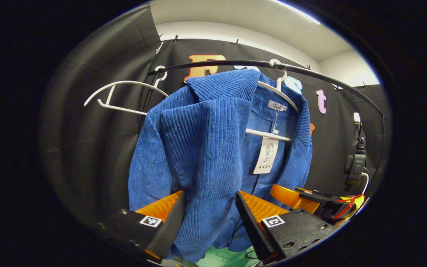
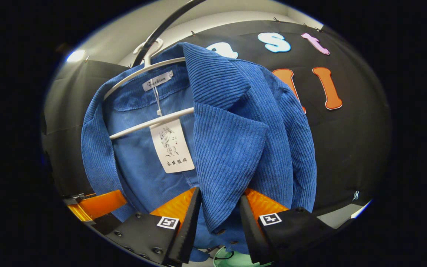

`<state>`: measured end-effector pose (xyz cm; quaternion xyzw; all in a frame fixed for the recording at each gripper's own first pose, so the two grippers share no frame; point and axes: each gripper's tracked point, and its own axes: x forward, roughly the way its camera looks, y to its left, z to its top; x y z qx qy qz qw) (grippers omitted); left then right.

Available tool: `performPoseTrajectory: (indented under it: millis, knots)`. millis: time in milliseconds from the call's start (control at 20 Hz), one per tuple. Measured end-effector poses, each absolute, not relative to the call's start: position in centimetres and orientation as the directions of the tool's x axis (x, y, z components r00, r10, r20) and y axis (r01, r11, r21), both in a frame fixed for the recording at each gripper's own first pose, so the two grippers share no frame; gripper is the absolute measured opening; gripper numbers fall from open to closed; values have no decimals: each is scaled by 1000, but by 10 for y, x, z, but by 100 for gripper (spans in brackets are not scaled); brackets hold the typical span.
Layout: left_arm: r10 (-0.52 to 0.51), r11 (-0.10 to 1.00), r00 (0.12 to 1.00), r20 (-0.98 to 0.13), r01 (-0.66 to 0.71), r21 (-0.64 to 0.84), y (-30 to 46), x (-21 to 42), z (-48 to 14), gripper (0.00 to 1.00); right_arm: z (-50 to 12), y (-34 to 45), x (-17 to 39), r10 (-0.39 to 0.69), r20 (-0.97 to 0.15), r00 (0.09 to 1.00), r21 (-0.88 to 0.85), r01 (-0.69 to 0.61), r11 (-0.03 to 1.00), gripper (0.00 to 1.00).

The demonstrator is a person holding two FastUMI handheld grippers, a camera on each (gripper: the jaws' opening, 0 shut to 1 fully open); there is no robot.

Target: Grasp the clothes on the hanger with both hands and then place them into the laundry hamper below.

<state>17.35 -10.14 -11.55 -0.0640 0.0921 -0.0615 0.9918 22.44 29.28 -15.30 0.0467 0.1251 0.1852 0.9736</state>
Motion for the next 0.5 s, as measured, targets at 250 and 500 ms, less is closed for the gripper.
performPoseTrajectory:
  millis: [250, 500]
  knots:
    - [-150, 983, 974, -172, 128, -135, -90, 179, -121, 18, -142, 263, 228, 373, -210, 904, 236, -323, 916, 16]
    - [-172, 973, 974, -147, 145, -182, -85, 171, -106, 4, -122, 240, 220, 420, -208, 884, 342, -336, 877, 7]
